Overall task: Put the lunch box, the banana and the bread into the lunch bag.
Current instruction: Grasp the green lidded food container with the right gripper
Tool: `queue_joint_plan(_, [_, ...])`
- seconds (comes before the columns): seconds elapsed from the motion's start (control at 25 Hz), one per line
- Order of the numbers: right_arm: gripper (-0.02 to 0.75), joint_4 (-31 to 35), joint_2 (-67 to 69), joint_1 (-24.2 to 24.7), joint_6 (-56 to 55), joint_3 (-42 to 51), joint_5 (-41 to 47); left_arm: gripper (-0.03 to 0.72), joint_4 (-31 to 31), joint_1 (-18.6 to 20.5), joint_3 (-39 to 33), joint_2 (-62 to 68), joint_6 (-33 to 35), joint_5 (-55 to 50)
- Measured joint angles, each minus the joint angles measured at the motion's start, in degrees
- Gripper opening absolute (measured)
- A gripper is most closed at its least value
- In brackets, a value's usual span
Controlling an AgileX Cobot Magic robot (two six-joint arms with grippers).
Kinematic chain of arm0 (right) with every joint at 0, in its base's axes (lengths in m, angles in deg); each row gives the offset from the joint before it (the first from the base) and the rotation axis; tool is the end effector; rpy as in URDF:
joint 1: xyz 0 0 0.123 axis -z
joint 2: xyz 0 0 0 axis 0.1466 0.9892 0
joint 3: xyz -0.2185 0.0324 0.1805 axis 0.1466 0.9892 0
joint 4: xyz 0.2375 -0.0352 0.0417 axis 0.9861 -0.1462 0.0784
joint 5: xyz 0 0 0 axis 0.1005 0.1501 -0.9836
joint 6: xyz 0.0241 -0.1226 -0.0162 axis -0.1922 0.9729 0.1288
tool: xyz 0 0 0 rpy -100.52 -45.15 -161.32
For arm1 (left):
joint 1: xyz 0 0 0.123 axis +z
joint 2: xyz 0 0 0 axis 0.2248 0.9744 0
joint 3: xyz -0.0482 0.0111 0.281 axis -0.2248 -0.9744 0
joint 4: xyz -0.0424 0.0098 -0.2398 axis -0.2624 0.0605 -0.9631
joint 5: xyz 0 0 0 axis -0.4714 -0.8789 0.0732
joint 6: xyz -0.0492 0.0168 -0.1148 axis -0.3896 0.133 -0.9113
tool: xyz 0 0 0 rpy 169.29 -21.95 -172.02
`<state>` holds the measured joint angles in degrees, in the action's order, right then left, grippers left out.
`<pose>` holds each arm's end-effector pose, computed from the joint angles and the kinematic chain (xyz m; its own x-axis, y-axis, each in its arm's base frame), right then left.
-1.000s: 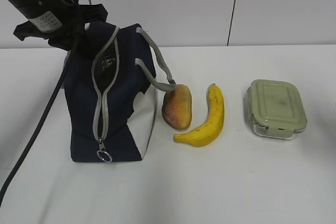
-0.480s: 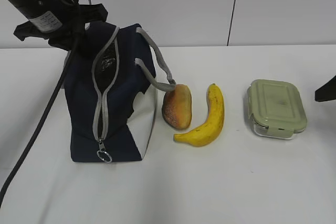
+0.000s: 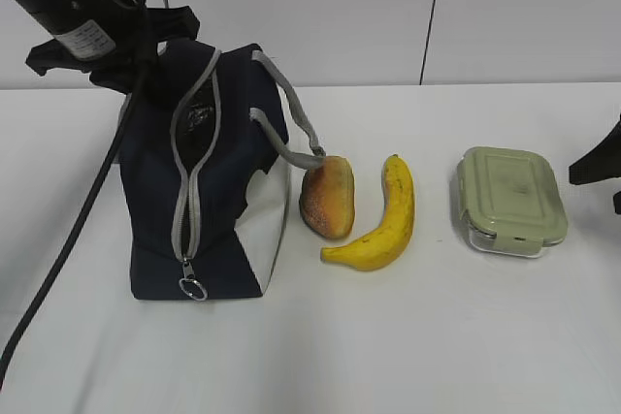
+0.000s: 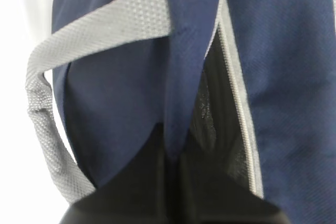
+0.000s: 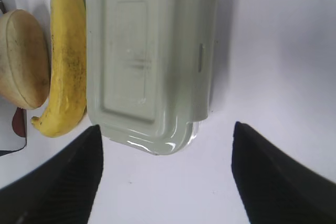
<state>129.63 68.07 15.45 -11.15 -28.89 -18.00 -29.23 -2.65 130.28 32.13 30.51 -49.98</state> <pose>0.3250 -0.0605 0.1786 -0.9037 0.2902 -0.3147 0.0748 0.8309 0.5513 0.3803 -0.1326 0.2656 -0.9282 0.0564 -0.3678 0.1610 0.9520 -0.2604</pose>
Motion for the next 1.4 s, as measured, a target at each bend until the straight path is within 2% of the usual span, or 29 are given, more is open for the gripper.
queue_joint_plan(0.4, [0.582,2.15,2.42,0.00,1.54,-0.22,-1.38,0.001,0.00,0.00,0.00,0.00,0.05,0.00])
queue_joint_plan(0.64, [0.582,7.01,9.28,0.00,4.94,-0.31,-1.38,0.001,0.00,0.00,0.00,0.00,0.05,0.00])
queue_joint_plan(0.88, [0.581,13.87,13.07,0.00,13.72,-0.31,-1.14,0.001,0.00,0.00,0.00,0.00,0.05,0.00])
queue_joint_plan(1.4, [0.582,14.94,20.22,0.00,15.66,-9.07,6.40,0.001,0.00,0.00,0.00,0.00,0.17,0.00])
